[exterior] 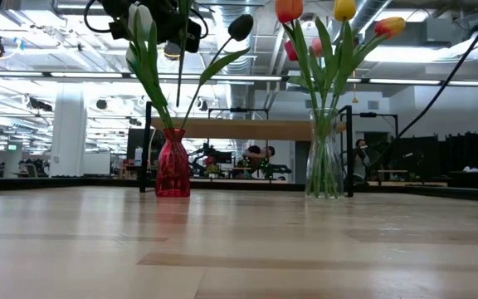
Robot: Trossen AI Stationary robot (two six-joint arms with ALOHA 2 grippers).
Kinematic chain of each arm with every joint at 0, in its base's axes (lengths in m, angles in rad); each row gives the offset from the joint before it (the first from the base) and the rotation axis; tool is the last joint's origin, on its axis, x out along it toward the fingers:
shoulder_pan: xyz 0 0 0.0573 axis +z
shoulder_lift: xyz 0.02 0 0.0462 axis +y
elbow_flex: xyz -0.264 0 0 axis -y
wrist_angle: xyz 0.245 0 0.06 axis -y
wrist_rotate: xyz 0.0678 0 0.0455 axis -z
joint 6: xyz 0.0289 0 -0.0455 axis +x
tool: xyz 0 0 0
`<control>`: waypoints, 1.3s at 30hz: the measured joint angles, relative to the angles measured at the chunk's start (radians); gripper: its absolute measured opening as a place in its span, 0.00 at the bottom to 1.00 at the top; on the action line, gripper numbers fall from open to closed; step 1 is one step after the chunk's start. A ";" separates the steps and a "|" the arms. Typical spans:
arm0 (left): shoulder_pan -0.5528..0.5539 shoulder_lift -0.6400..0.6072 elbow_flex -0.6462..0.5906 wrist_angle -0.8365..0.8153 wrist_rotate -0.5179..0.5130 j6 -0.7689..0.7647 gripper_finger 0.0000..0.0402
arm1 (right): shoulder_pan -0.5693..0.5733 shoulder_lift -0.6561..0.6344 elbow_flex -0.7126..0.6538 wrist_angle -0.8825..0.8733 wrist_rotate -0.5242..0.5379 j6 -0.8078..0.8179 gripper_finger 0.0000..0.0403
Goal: Pick and place flowers into a vace then onto a shelf
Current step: Put the purple flowers into the red vase
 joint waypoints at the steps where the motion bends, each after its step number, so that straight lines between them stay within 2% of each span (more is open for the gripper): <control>1: 0.000 0.000 0.000 -0.004 0.000 0.008 0.00 | 0.000 0.000 0.000 -0.001 0.000 0.000 0.29; 12: 0.000 0.092 0.000 -0.017 0.049 0.049 0.00 | 0.000 0.000 0.000 -0.004 0.023 0.029 0.29; 22: 0.000 0.141 -0.001 -0.094 0.085 0.151 0.00 | 0.000 0.001 0.000 -0.008 0.034 0.061 0.29; 33: 0.001 0.182 -0.001 -0.127 0.082 0.197 0.00 | 0.000 0.001 0.000 -0.018 0.049 0.077 0.29; 39: -0.003 0.180 -0.001 -0.134 0.030 0.211 0.00 | 0.000 0.001 0.000 -0.027 0.048 0.078 0.29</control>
